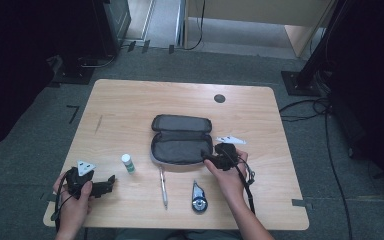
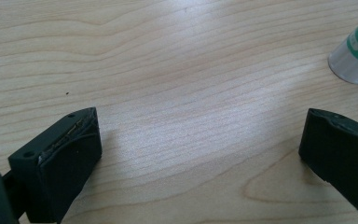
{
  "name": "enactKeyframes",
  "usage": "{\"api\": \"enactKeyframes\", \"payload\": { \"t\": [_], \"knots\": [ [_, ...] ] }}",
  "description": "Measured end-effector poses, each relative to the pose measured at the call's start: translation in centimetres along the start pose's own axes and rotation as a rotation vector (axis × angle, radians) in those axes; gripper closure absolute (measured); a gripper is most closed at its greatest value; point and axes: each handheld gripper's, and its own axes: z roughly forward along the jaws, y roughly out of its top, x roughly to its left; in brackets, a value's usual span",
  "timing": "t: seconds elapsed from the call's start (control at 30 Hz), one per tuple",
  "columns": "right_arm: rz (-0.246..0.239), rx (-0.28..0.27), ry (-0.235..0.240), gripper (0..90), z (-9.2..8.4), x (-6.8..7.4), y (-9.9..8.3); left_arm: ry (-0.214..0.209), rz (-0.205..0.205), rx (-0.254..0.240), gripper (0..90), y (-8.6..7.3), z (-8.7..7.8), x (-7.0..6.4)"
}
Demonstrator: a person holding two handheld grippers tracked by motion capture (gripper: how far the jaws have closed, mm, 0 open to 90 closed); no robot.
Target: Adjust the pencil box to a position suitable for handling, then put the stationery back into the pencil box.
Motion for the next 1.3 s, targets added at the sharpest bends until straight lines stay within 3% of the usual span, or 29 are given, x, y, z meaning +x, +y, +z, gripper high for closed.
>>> {"api": "enactKeyframes", "payload": {
  "t": [0.03, 0.07, 0.13, 0.17, 0.27, 0.43, 0.63, 0.83, 1.0, 1.07, 1.13, 1.3],
  "knots": [
    [-0.004, 0.005, 0.005, 14.3, -0.3, 0.1, -0.1, 0.0, 0.0, 0.0, 0.0, 0.0, 0.0, 0.0],
    [-0.004, 0.005, 0.005, 14.3, -0.3, 0.1, -0.1, -0.001, 0.001, 0.0, 0.0, 0.0, 0.0, 0.0],
    [-0.029, 0.027, -0.004, 0.8, -0.9, 0.4, -0.6, -0.001, 0.003, 0.001, 0.0, 0.0, 0.0, 0.0],
    [-0.048, 0.031, -0.001, 0.0, -1.2, 0.6, -0.9, -0.001, 0.001, 0.002, 0.0, 0.0, 0.0, 0.1],
    [-0.088, 0.027, 0.015, 0.0, -2.5, 0.9, -2.0, -0.001, 0.001, 0.002, 0.0, 0.1, 0.0, 0.1],
    [-0.077, 0.05, 0.051, 0.0, -4.3, 0.7, -4.3, 0.0, 0.002, 0.002, 0.0, 0.1, 0.1, 0.1],
    [-0.084, 0.068, 0.07, 0.0, -4.9, 1.0, -5.7, 0.0, 0.003, 0.002, 0.0, 0.1, 0.1, 0.1],
    [-0.134, 0.099, 0.109, 0.0, -5.7, 1.9, -7.9, 0.0, 0.001, 0.002, 0.0, 0.1, 0.1, 0.1],
    [-0.136, 0.121, 0.124, 0.0, -5.6, 2.6, -9.2, 0.0, 0.002, 0.001, 0.0, 0.1, 0.1, 0.1],
    [-0.151, 0.128, 0.12, 0.0, -5.5, 2.8, -9.4, 0.0, 0.003, 0.001, 0.0, 0.2, 0.1, 0.1],
    [-0.199, 0.131, 0.104, 0.0, -5.1, 3.8, -9.8, 0.0, 0.003, 0.001, 0.0, 0.2, 0.1, 0.1],
    [-0.238, 0.128, 0.099, 0.0, -4.9, 4.9, -10.1, 0.001, 0.003, 0.002, 0.0, 0.2, 0.1, 0.1]
  ]
}}
